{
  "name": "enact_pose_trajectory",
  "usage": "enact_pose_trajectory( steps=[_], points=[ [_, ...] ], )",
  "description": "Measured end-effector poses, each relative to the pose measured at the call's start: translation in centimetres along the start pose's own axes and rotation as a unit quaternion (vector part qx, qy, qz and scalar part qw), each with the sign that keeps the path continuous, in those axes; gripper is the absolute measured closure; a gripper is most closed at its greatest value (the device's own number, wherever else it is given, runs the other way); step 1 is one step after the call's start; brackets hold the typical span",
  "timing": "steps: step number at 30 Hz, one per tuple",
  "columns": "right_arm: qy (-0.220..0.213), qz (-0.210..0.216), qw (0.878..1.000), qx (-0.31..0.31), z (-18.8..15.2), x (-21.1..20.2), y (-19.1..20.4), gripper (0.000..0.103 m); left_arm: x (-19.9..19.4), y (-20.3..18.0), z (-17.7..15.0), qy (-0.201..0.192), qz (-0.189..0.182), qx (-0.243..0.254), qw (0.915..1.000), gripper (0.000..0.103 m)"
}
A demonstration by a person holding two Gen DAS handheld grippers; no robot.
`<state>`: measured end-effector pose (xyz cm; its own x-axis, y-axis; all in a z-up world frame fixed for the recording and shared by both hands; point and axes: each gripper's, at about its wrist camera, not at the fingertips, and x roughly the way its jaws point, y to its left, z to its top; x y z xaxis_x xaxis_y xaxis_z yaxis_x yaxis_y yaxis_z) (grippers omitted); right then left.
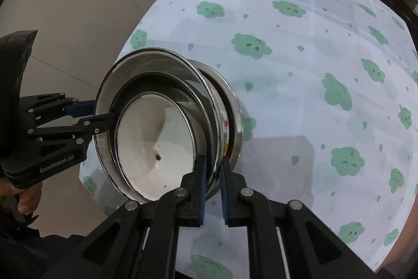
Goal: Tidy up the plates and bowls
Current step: 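Lift and carry the bowl stack with both grippers across the cloth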
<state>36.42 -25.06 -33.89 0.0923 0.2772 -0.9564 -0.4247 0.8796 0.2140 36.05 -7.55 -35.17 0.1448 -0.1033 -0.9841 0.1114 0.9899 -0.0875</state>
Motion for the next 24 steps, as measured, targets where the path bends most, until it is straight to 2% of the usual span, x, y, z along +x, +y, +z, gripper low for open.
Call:
enact_pose_trajectory(
  steps=[5,9,13,20,24],
  points=[
    [0.013,0.007,1.000,0.007,0.7,0.6,-0.5,0.092,0.4,0.2,0.6,0.009,-0.005,0.001,0.9999,0.075],
    [0.029,0.024,0.999,0.020,1.2,0.8,-1.1,0.092,0.5,0.7,1.1,0.022,-0.023,-0.015,0.9994,0.075],
    [0.050,0.045,0.997,0.039,1.3,1.1,-1.7,0.092,0.3,0.2,1.1,0.028,-0.013,-0.010,0.9995,0.075],
    [0.057,0.039,0.997,0.034,1.2,1.4,-1.5,0.092,0.5,0.1,1.3,0.034,0.001,-0.002,0.9994,0.075],
    [0.062,0.064,0.994,0.061,1.1,1.4,-2.5,0.092,0.9,0.8,1.5,0.046,-0.020,-0.025,0.9984,0.075]
  ],
)
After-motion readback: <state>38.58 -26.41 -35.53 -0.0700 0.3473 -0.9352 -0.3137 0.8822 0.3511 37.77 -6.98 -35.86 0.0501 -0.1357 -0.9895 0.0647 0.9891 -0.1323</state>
